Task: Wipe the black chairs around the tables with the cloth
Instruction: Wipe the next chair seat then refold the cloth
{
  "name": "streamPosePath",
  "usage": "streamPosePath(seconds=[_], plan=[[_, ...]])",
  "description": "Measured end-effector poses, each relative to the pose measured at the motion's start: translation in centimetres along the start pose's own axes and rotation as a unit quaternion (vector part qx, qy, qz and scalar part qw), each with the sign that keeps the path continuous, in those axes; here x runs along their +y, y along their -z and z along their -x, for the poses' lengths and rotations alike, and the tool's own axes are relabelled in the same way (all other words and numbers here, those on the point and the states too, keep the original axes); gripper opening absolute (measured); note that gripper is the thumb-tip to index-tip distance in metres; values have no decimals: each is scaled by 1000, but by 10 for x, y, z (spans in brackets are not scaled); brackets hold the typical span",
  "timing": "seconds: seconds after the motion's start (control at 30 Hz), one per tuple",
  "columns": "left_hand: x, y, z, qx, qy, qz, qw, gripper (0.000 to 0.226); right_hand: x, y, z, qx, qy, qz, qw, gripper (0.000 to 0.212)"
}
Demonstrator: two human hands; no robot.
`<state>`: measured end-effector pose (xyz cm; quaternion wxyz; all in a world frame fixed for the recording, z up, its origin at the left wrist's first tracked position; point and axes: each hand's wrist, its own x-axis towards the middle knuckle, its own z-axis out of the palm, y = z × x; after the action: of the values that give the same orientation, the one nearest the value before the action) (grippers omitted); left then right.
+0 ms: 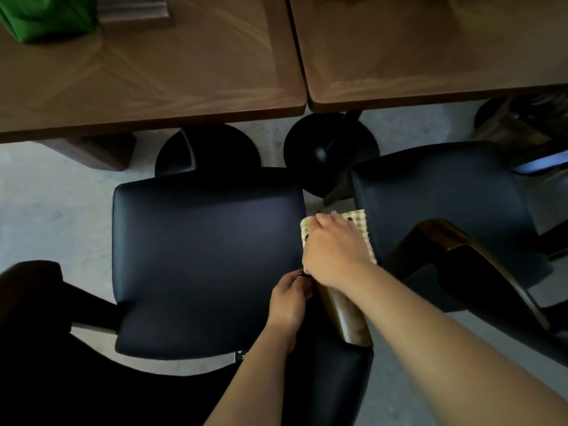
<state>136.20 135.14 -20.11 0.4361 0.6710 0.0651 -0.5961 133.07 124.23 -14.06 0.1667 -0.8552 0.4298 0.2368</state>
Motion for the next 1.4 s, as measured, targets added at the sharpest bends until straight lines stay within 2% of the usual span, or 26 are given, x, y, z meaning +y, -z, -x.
streamPosePath(seconds=[0.13,0.2,0.37,0.47,0.57,0.63,0.7,0.77,0.87,0.93,1.0,1.07,1.13,1.2,1.27,1.3,1.33,1.4], plan=[[-5,2,-9,17,25,-2,1000,25,3,10,-43,-103,-9,-16,995,21],[-6,6,-12,36,48,29,998,22,3,12,-56,-138,-3,-22,990,24],[-8,19,-21,83,113,73,987,26,-4,16,-60,-193,92,96,972,25],[-9,23,-23,89,116,94,985,31,-9,19,-52,-201,145,169,954,25],[-9,24,-22,75,105,114,985,34,-13,18,-39,-210,205,265,918,24],[-8,24,-21,57,97,128,985,34,-11,17,-25,-219,227,266,911,27],[-7,26,-18,49,83,135,986,33,-8,18,-5,-197,249,231,920,32],[-3,28,-17,48,58,136,988,30,0,16,22,-145,272,170,936,33],[3,25,-13,33,14,128,991,24,17,3,67,3,292,66,954,33],[8,17,-10,15,-18,122,992,18,24,-8,86,54,249,-70,964,31],[11,7,-6,-6,-53,101,994,18,25,-16,87,66,147,-255,953,44],[14,-5,-1,-36,-80,73,993,25,20,-21,78,63,28,-393,917,58],[15,-17,1,-62,-93,29,993,39,19,-24,62,63,-76,-501,860,61],[15,-27,1,-75,-83,-9,994,57,23,-24,44,75,-154,-575,800,50],[17,-34,-1,-94,-39,1,995,82,27,-23,26,76,-219,-601,765,35],[17,-35,-2,-98,-23,8,995,91,30,-24,17,67,-248,-635,728,32],[18,-34,-3,-96,-18,15,995,95,31,-24,9,46,-266,-684,677,30],[18,-36,-6,-90,-19,27,995,97,42,-31,-1,-3,-260,-791,554,39]])
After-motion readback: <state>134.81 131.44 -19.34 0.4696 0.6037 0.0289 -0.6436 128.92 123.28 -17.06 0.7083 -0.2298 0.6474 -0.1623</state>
